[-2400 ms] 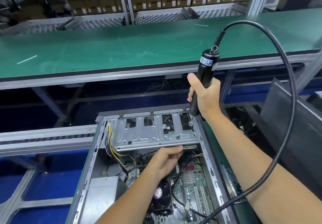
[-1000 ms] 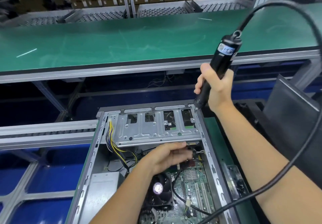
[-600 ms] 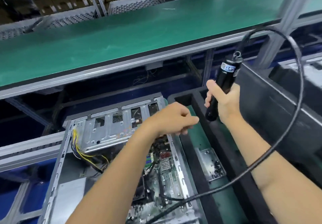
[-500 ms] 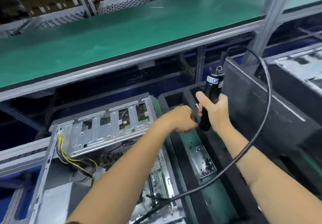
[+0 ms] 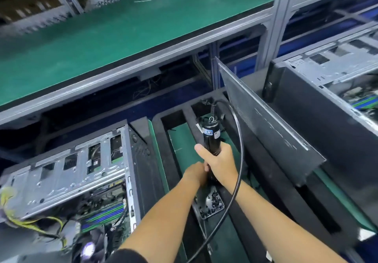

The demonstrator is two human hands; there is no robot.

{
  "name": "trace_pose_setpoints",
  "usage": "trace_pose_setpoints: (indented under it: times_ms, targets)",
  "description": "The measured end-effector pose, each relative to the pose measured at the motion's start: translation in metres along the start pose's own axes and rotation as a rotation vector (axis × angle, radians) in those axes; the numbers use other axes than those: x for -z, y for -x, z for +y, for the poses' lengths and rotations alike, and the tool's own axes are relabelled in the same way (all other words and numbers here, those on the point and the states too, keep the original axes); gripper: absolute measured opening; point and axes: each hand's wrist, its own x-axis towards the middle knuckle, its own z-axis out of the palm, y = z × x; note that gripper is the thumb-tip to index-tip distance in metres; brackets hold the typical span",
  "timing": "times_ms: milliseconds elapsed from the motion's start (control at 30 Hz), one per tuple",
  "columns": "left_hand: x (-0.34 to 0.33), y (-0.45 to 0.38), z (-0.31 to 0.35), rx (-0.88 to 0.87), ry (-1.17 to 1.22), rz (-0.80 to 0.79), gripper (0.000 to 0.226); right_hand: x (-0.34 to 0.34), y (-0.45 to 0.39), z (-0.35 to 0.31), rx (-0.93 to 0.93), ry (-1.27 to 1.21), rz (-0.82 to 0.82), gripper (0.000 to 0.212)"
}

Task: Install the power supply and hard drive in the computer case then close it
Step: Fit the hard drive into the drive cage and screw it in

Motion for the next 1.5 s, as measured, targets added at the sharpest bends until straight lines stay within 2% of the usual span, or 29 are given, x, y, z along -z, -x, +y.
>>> trace_pose_setpoints:
  times_ms: [67, 233, 333, 600, 767, 833, 967, 1100, 1167, 1233, 1300, 1367, 1500]
  targets:
    - [-0.002, -0.002, 0.003, 0.024, -0.07, -0.005, 0.033, 0.004, -0.001, 0.002, -0.004, -0.012, 0.002, 0.051]
    - [-0.005, -0.004, 0.003, 0.062, -0.027, 0.079, 0.029, 0.006, -0.004, 0.001, 0.006, -0.016, 0.01, 0.058]
    - [-0.005, 0.0, 0.006, 0.085, -0.034, 0.079, 0.033, 0.005, -0.005, -0.001, 0.021, -0.011, -0.009, 0.058]
    - [-0.019, -0.001, 0.003, 0.014, -0.243, 0.089, 0.049, 0.006, -0.004, -0.005, 0.027, -0.032, -0.006, 0.062]
    - [-0.023, 0.001, 0.005, -0.041, -0.445, 0.037, 0.054, 0.007, -0.003, -0.01, 0.028, -0.02, 0.0, 0.052]
    - [-0.022, 0.003, 0.007, -0.028, -0.455, 0.032, 0.054, 0.009, -0.001, -0.01, 0.033, -0.023, -0.001, 0.049]
    - [-0.01, 0.005, 0.009, 0.025, -0.31, -0.009, 0.048, 0.012, 0.002, -0.015, 0.061, -0.026, -0.001, 0.048]
    - [0.02, 0.006, 0.008, 0.079, -0.165, -0.139, 0.045, 0.016, 0.003, -0.027, 0.101, -0.045, 0.018, 0.054]
    - [0.041, 0.006, 0.005, 0.063, -0.127, -0.2, 0.042, 0.013, 0.003, -0.035, 0.111, -0.067, 0.036, 0.053]
    - [0.064, 0.013, -0.001, 0.037, -0.007, -0.196, 0.033, 0.004, 0.002, -0.045, 0.134, -0.085, 0.033, 0.056]
    - [0.091, 0.026, -0.009, 0.031, 0.2, -0.112, 0.022, -0.007, 0.0, -0.057, 0.165, -0.108, 0.03, 0.057]
    - [0.118, 0.046, -0.022, 0.022, 0.389, 0.022, 0.025, -0.02, -0.004, -0.073, 0.212, -0.127, 0.032, 0.052]
    - [0.16, 0.108, -0.063, 0.002, 0.831, 0.398, 0.029, -0.06, -0.006, -0.114, 0.288, -0.204, -0.011, 0.043]
